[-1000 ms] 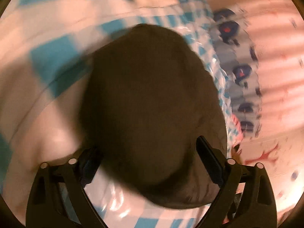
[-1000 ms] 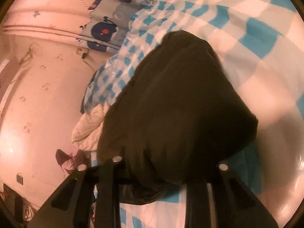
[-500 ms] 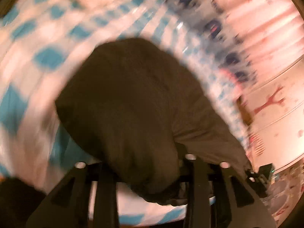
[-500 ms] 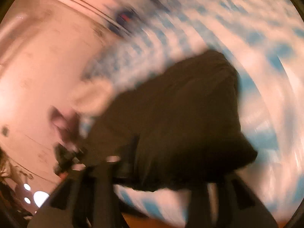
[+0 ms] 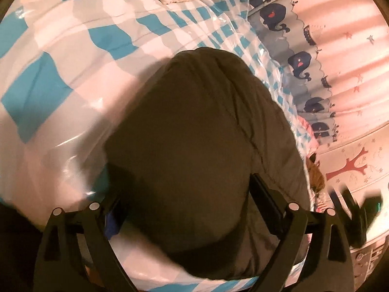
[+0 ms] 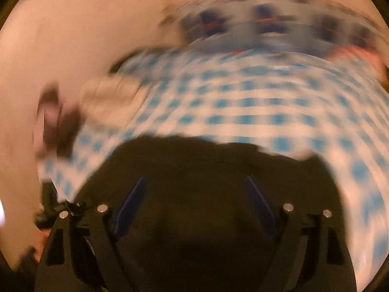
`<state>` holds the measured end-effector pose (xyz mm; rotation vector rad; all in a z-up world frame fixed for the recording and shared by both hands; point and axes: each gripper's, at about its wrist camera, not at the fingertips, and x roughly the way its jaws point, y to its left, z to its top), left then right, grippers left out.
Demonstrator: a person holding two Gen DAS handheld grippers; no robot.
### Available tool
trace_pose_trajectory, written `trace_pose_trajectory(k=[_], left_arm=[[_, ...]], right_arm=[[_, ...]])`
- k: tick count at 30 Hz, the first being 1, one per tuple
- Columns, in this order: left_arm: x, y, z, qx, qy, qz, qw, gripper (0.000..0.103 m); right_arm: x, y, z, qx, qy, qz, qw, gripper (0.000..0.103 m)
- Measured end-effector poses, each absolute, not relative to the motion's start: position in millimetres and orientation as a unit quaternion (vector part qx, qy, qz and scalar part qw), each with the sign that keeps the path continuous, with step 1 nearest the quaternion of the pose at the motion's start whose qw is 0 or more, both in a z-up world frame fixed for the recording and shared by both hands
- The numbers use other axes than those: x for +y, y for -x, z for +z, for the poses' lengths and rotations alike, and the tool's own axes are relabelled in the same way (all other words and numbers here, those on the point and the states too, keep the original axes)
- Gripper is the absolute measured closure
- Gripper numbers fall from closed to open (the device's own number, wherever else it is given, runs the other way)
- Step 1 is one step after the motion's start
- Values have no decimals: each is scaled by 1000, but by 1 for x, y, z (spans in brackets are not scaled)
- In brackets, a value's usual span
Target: Fold large clothes
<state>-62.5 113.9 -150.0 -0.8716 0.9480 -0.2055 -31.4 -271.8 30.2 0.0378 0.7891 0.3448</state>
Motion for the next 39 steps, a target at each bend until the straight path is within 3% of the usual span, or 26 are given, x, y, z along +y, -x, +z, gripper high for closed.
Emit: trace_pose_trajectory(k=[4,5,7,10,13,15,17,20,24,28,30,32,34,36,39], left_arm=[[110,54,-147,428,414,-105,797,16],[109,53,-145,424,411,-109,799,16],[106,47,-143,421,401,-117,805,16],[107,47,-143,420,389,-108,813,16],[108,45,-149,419,396,-105,810,15],[108,44,-148,418,401,-103,808,14],[109,43,-147,417,407,-103,806,14],[112,45,-145,415,416,-106,802,14],[113,43,-151,421,416,-103,799,13],[109,37,-150,420,421,-96,798,12],[106,36,-147,410,429,-101,799,12],[99,38,-142,395,431,-111,804,12],[85,39,-132,388,418,-125,812,22],[76,39,-125,385,394,-124,825,23],[79,37,-130,389,399,-121,821,39]], right_arm=[[-196,-48,-52,453,81,139,877,22],[-194,-60,-79,483,83,137,861,16],[-203,-70,-105,513,52,144,844,14],[-214,-63,-87,518,32,141,843,14],[-200,-61,-51,466,32,157,870,14],[-184,-72,-42,439,51,151,884,7],[-176,-103,-74,478,76,114,868,7],[-193,-132,-117,539,26,119,833,7],[-207,-99,-74,502,5,144,853,7],[-217,-28,-25,436,64,131,888,7],[-232,-9,-37,441,87,98,888,7],[-248,-4,-87,494,100,90,859,6],[-259,0,-90,492,72,93,863,7],[-264,9,-67,473,43,98,874,7],[-269,21,-39,425,39,87,900,7]])
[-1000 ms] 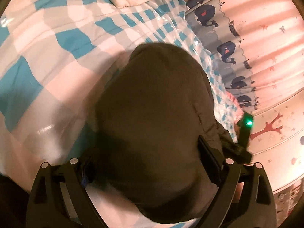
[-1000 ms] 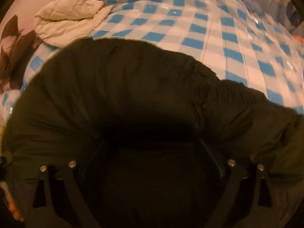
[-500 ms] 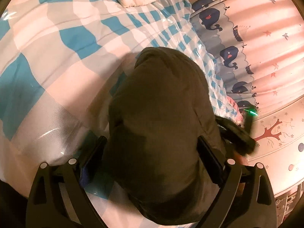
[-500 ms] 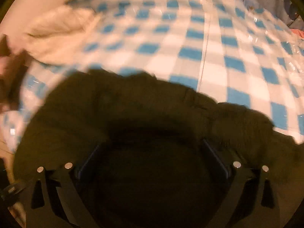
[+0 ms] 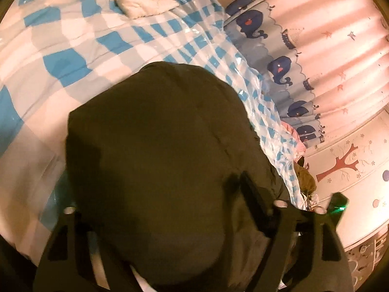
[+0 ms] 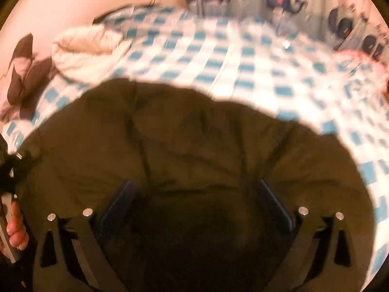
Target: Fold large clothes
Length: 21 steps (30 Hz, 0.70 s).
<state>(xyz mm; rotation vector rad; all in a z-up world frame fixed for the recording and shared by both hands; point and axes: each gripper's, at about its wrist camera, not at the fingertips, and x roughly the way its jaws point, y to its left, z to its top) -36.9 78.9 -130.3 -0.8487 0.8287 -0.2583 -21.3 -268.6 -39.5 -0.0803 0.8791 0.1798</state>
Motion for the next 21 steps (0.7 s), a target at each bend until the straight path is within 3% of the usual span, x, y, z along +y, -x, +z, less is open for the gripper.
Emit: trace_pose_trajectory(k=[3,5,8,9,13,17,21], left_arm=[[82,36,-137,388,407,-123,818,49],[83,38,-139,383,412,-131,816,54],[84,39,-137,382,406,-131,820,57],[86,39,-140,385,413,-130,815,55],[91,33,-154,398,445,-101,796,23],[87,24,-154,399,453,-98,791,15],[85,11,-155,409,451,-100,787,15]], right_arm=[[-289,8,-49,430,19,45,901,7],[-296,-18,-85,502,23,37,864,6],[-289,-19,-61,482,19,54,874,6],[-286,-20,-48,463,14,57,885,6],[-270,-57,-29,439,20,47,897,6],[-262,-113,-105,539,45,36,840,6],[-267,-71,-63,496,5,71,865,6]])
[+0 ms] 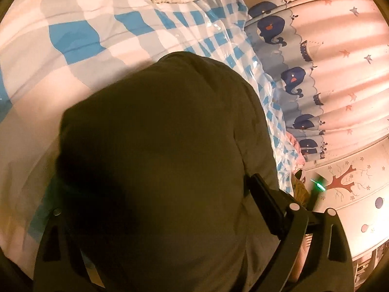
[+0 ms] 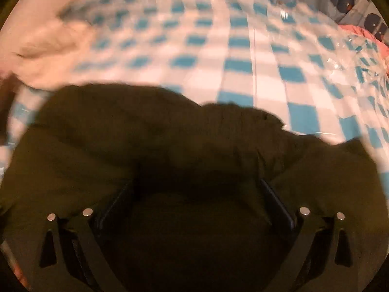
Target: Fold large clothes
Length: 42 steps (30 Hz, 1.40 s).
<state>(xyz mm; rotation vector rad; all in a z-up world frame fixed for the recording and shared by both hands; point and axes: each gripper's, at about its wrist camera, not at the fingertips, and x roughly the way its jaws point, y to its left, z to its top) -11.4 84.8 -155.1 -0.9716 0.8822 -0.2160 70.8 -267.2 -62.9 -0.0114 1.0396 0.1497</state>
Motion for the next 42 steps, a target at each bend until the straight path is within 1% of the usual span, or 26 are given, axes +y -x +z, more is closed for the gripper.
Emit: trace_pose_trajectory(k=[3,4,6,7,10,11,13,15,16,17,19,20,22,23,24,25,26,28,33,34,35,37,38,39,40,42], left_arm=[[83,9,-156,406,446,-98,792,15],[82,8,-156,405,443,-94,794,15],[78,6,-155,404,442,-93,796,15],[76,6,-154,404,442,-93,795,15],[69,6,-149,406,433,-81,801,15],[69,6,-149,408,430,-79,802,15],[71,7,-149,408,430,-79,801,15],[70,7,-149,405,427,-80,805,15],[69,7,-149,401,426,-81,807,15],[67,8,-147,399,424,-81,809,17],[65,10,-141,395,417,-78,815,27],[64,10,-137,392,412,-79,818,29],[63,12,-131,387,401,-83,826,44],[63,13,-127,383,396,-85,830,49],[59,16,-117,371,386,-86,840,57],[56,19,-109,361,379,-91,847,62],[47,22,-96,347,362,-100,859,64],[19,31,-60,310,306,-123,892,71],[-71,48,10,256,159,-194,933,73],[-88,50,19,251,134,-204,937,74],[-106,52,26,249,112,-216,938,74],[-137,54,34,249,71,-232,937,74],[-156,55,35,251,47,-241,936,74],[-169,56,35,253,33,-247,935,74],[-184,57,33,255,16,-253,933,74],[-215,59,27,262,-19,-267,927,74]], right_arm=[[-265,-4,-33,449,24,88,889,6],[-264,15,-39,456,40,86,885,6],[-258,29,-72,480,70,88,870,5],[-257,33,-81,466,77,88,877,5],[-258,25,-75,490,53,88,866,6],[-259,31,-61,471,31,101,876,6],[-258,45,-47,441,35,103,891,6],[-256,49,-58,447,54,93,888,5],[-255,46,-80,467,62,95,877,5],[-255,45,-87,462,70,98,879,5],[-256,42,-83,477,62,98,871,6],[-258,47,-70,466,43,106,877,6],[-262,57,-48,421,35,106,900,6],[-261,58,-48,418,46,99,902,6],[-261,54,-58,434,52,95,895,5],[-260,45,-77,467,64,92,877,5],[-257,43,-91,457,80,91,881,5],[-255,42,-96,457,81,84,882,5],[-263,39,-87,479,63,104,869,5],[-273,30,-83,488,42,120,864,6],[-291,35,-71,483,-26,155,861,6],[-340,49,-50,446,-203,226,842,6],[-372,57,-46,416,-313,269,810,6],[-402,63,-48,381,-406,303,774,6],[-426,67,-54,357,-470,315,744,6],[-467,74,-75,334,-548,303,704,7]])
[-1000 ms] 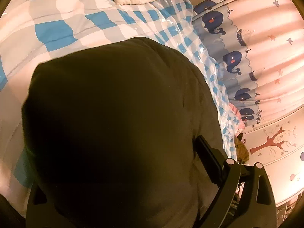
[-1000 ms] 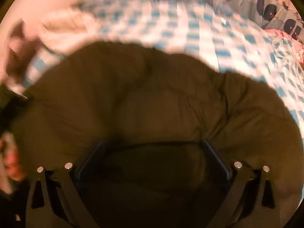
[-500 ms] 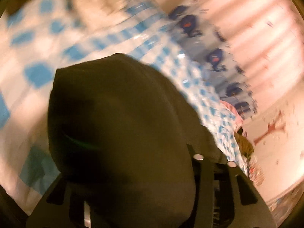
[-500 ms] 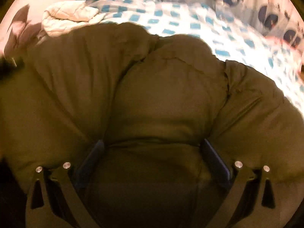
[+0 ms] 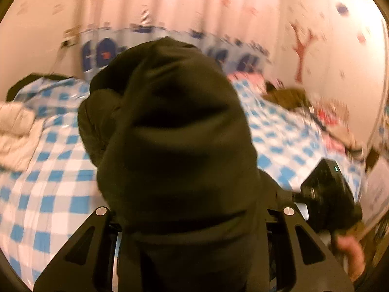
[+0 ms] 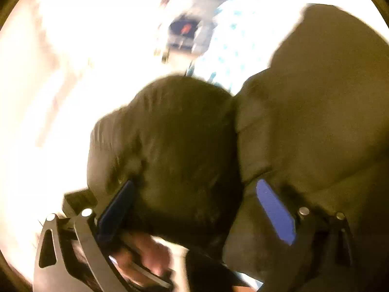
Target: Fold large clothes
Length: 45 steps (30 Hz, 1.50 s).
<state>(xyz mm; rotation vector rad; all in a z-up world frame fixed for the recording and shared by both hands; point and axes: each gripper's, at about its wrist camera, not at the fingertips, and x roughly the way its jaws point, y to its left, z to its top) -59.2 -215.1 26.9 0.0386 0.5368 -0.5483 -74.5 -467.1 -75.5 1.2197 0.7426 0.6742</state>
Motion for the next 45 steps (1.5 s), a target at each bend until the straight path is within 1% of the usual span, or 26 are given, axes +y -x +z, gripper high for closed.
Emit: trace_pose_trajectory(k=[2,4,8,11,14,15,16,18,20,22,25,26,28,30,31,33,35,37,38,39,40,42,44,45], left_arm=[[-248,61,18,274,-47,-288,917,74],[-273,65,11,281,-71,-301,909,74],[-320,71,-15,301,-136,-327,885,74],[-347,84,-35,308,-187,-337,870,72],[-368,96,-55,302,-248,-338,856,65],[-373,102,-60,299,-267,-337,852,61],[-379,107,-68,298,-296,-336,843,54],[-392,120,-79,286,-352,-329,828,48],[-401,130,-89,273,-390,-318,820,46],[-406,135,-93,271,-401,-311,818,44],[-409,144,-93,265,-408,-298,821,39],[-408,145,-91,263,-412,-295,821,37],[-407,151,-84,257,-428,-286,818,27],[-398,166,-76,254,-442,-298,807,25],[-391,174,-69,253,-440,-309,804,25],[-367,191,-49,256,-419,-345,800,25],[-340,199,-25,267,-370,-384,803,25],[-296,184,14,299,-250,-433,813,25],[-281,175,28,305,-207,-437,821,25],[-257,157,43,306,-140,-436,834,24],[-236,136,56,301,-77,-425,850,22],[-212,91,70,281,20,-395,874,17],[-212,50,61,278,91,-401,868,17],[-223,35,50,291,99,-402,862,17]], right_arm=[[-484,81,-103,331,-602,310,658,8],[-493,83,-115,320,-630,320,631,8],[-519,91,-132,259,-702,346,566,7],[-539,99,-133,242,-704,345,571,7],[-553,104,-130,248,-696,343,580,7],[-554,105,-127,255,-686,339,591,7],[-561,108,-121,267,-672,324,610,7],[-575,114,-102,285,-623,273,676,7],[-586,121,-66,291,-531,202,770,7],[-577,114,-27,301,-434,176,831,7],[-546,82,9,345,-307,181,868,7],[-529,64,14,374,-250,182,874,7],[-499,48,4,425,-179,163,872,7],[-485,33,-24,478,-103,118,864,7],[-487,33,-39,493,-102,116,856,7],[-511,32,-57,490,-129,123,853,7],[-525,49,-66,481,-155,125,854,7],[-533,53,-69,474,-163,126,856,7],[-531,59,-67,471,-166,127,857,7],[-532,64,-69,468,-169,129,858,7],[-534,64,-71,466,-169,129,859,7],[-531,76,-70,460,-166,128,863,7],[-530,78,-69,461,-165,124,863,7],[-530,81,-69,467,-162,122,861,7]])
